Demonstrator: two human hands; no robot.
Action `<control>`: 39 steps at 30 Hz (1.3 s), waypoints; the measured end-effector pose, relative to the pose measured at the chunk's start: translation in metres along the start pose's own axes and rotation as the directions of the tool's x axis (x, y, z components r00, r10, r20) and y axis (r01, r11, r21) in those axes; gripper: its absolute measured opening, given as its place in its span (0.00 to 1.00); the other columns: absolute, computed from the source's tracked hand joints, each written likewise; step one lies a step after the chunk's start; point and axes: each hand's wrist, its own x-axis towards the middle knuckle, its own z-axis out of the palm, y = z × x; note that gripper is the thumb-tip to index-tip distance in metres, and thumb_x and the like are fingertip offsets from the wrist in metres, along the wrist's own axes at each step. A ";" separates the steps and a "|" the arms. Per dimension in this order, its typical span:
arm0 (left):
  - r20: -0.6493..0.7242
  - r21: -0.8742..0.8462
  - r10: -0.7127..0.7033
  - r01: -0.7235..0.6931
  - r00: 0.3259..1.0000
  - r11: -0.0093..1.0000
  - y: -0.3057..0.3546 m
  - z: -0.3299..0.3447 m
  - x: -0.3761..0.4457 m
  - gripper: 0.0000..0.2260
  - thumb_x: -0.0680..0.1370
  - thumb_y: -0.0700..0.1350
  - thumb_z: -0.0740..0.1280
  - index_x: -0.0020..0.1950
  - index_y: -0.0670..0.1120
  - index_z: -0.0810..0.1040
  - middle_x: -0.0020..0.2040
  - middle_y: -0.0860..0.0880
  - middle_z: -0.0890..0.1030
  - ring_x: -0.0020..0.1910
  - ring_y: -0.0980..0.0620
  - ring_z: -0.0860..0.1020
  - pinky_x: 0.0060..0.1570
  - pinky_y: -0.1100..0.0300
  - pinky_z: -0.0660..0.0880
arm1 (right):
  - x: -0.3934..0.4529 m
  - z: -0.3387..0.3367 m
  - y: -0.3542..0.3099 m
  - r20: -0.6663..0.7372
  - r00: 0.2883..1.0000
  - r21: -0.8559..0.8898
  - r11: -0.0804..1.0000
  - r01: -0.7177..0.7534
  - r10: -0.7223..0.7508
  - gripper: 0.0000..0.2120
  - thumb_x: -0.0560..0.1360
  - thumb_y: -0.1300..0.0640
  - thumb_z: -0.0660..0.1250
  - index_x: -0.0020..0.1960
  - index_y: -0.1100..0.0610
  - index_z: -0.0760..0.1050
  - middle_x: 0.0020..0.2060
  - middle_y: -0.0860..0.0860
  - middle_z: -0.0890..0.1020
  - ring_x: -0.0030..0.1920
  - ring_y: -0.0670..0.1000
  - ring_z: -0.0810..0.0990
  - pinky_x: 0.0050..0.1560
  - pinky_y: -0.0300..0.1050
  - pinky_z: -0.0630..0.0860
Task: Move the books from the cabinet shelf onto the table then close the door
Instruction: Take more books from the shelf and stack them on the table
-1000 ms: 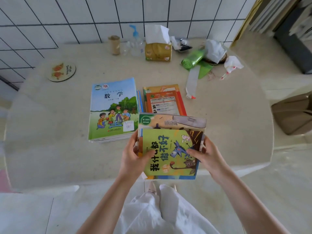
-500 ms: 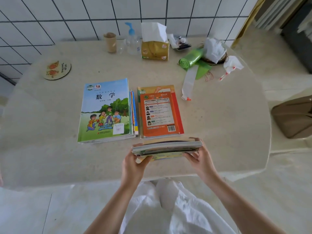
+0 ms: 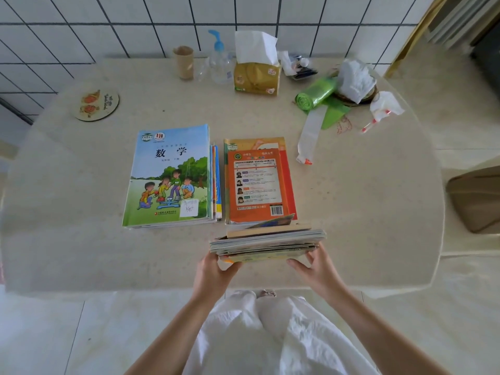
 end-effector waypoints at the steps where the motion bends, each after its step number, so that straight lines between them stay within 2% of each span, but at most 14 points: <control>1: -0.017 0.003 -0.007 0.007 1.000 1.000 0.002 0.001 0.001 0.06 0.69 0.44 0.77 0.42 0.48 0.83 0.41 0.56 0.84 0.43 0.56 0.82 0.40 0.71 0.73 | 0.002 -0.001 0.002 -0.005 1.000 -0.014 1.000 -0.001 0.001 0.29 0.70 0.67 0.73 0.61 0.43 0.67 0.54 0.41 0.81 0.57 0.42 0.79 0.64 0.41 0.71; 5: -0.023 0.007 0.067 -0.067 0.997 0.998 0.004 -0.002 0.006 0.12 0.69 0.42 0.77 0.45 0.55 0.79 0.40 0.55 0.84 0.41 0.53 0.82 0.43 0.58 0.78 | 0.006 -0.003 0.006 -0.025 1.000 -0.070 0.998 0.008 -0.010 0.22 0.72 0.65 0.72 0.56 0.42 0.70 0.54 0.49 0.82 0.58 0.50 0.80 0.64 0.54 0.73; 8: 0.031 -0.011 0.157 -0.157 0.987 0.988 0.004 -0.010 0.010 0.15 0.69 0.41 0.77 0.51 0.56 0.79 0.45 0.60 0.83 0.43 0.57 0.82 0.45 0.57 0.79 | 0.011 -0.003 0.000 -0.024 0.997 -0.090 0.994 0.065 -0.067 0.25 0.72 0.66 0.72 0.59 0.43 0.70 0.58 0.49 0.79 0.61 0.50 0.78 0.65 0.41 0.71; 12: 0.122 -0.086 0.169 -0.160 0.978 0.983 0.006 -0.019 0.015 0.13 0.71 0.47 0.76 0.53 0.52 0.79 0.46 0.55 0.84 0.46 0.55 0.82 0.47 0.49 0.80 | 0.021 -0.014 -0.002 0.128 0.973 -0.099 0.974 0.205 -0.192 0.31 0.70 0.70 0.72 0.70 0.63 0.66 0.66 0.41 0.73 0.66 0.34 0.69 0.65 0.26 0.62; 14: 0.150 -0.109 0.161 -0.146 0.975 0.983 0.007 -0.022 0.017 0.14 0.70 0.52 0.75 0.53 0.53 0.78 0.47 0.55 0.85 0.47 0.53 0.83 0.47 0.48 0.80 | 0.025 -0.017 -0.004 0.160 0.978 -0.045 0.989 0.143 -0.134 0.27 0.69 0.58 0.76 0.63 0.68 0.72 0.53 0.32 0.81 0.55 0.29 0.75 0.56 0.24 0.68; 16: 0.164 -0.125 0.141 -0.122 0.976 0.985 0.009 -0.023 0.018 0.15 0.70 0.53 0.75 0.54 0.54 0.79 0.48 0.54 0.85 0.49 0.53 0.83 0.49 0.48 0.80 | 0.025 -0.018 -0.005 0.143 0.987 -0.034 0.996 0.084 -0.079 0.30 0.65 0.39 0.74 0.56 0.60 0.75 0.46 0.30 0.82 0.48 0.29 0.78 0.51 0.25 0.71; 17: 0.171 -0.128 0.127 -0.105 0.977 0.986 0.010 -0.023 0.019 0.15 0.70 0.52 0.76 0.55 0.56 0.79 0.49 0.55 0.85 0.50 0.53 0.83 0.50 0.49 0.80 | 0.026 -0.018 -0.005 0.148 0.988 -0.042 0.998 0.057 -0.050 0.24 0.65 0.40 0.74 0.53 0.55 0.76 0.45 0.32 0.83 0.48 0.30 0.79 0.52 0.28 0.73; 19: 0.179 -0.104 0.071 -0.053 0.981 0.993 0.013 -0.021 0.020 0.17 0.69 0.46 0.77 0.54 0.62 0.80 0.49 0.60 0.84 0.49 0.58 0.83 0.51 0.53 0.80 | 0.030 -0.021 -0.004 0.148 0.989 -0.026 1.000 0.010 -0.006 0.13 0.69 0.58 0.76 0.49 0.49 0.76 0.43 0.38 0.84 0.47 0.34 0.81 0.53 0.38 0.75; 22: 0.205 -0.161 -0.044 0.078 0.978 0.984 0.027 -0.020 0.028 0.18 0.69 0.37 0.77 0.50 0.57 0.80 0.46 0.61 0.85 0.46 0.59 0.83 0.49 0.54 0.81 | 0.045 -0.035 -0.012 0.173 0.983 -0.027 0.998 -0.052 0.056 0.17 0.69 0.72 0.73 0.46 0.50 0.78 0.38 0.40 0.86 0.44 0.45 0.84 0.48 0.43 0.80; 26: 0.159 -0.429 -0.106 0.165 0.982 0.888 0.068 -0.018 0.047 0.19 0.70 0.30 0.73 0.55 0.44 0.73 0.46 0.47 0.85 0.44 0.52 0.84 0.43 0.57 0.81 | 0.069 -0.058 -0.048 0.161 0.986 0.128 0.990 -0.063 0.042 0.16 0.66 0.62 0.75 0.51 0.55 0.75 0.42 0.42 0.86 0.43 0.41 0.84 0.43 0.36 0.80; 29: 0.128 -0.579 -0.276 0.298 0.953 0.759 0.099 -0.012 0.065 0.15 0.74 0.34 0.71 0.58 0.43 0.72 0.50 0.46 0.85 0.47 0.48 0.84 0.44 0.53 0.82 | 0.094 -0.064 -0.071 0.149 0.986 0.182 0.978 -0.103 0.076 0.19 0.70 0.60 0.73 0.58 0.55 0.73 0.49 0.50 0.85 0.50 0.49 0.84 0.49 0.46 0.81; 33: 0.073 -0.541 -0.459 0.421 0.886 0.728 0.120 -0.004 0.097 0.11 0.77 0.40 0.68 0.59 0.46 0.74 0.50 0.48 0.82 0.45 0.50 0.83 0.39 0.53 0.82 | 0.137 -0.053 -0.082 0.108 0.974 0.153 0.965 -0.213 0.198 0.13 0.74 0.60 0.71 0.57 0.56 0.73 0.51 0.54 0.84 0.50 0.56 0.84 0.53 0.59 0.80; 35: 0.048 -0.492 -0.506 0.461 0.861 0.739 0.125 -0.002 0.107 0.06 0.78 0.39 0.66 0.53 0.48 0.76 0.47 0.48 0.82 0.42 0.50 0.82 0.39 0.53 0.82 | 0.155 -0.045 -0.084 0.112 0.946 0.171 0.932 -0.318 0.303 0.13 0.75 0.60 0.70 0.58 0.57 0.72 0.50 0.55 0.84 0.48 0.56 0.84 0.51 0.57 0.81; 39: 0.032 -0.399 -0.507 0.476 0.861 0.783 0.130 0.001 0.119 0.11 0.74 0.36 0.61 0.47 0.49 0.79 0.43 0.46 0.84 0.39 0.46 0.81 0.38 0.53 0.77 | 0.174 -0.034 -0.085 0.106 0.917 0.172 0.901 -0.397 0.384 0.10 0.76 0.61 0.68 0.56 0.57 0.71 0.51 0.56 0.83 0.47 0.57 0.84 0.50 0.58 0.81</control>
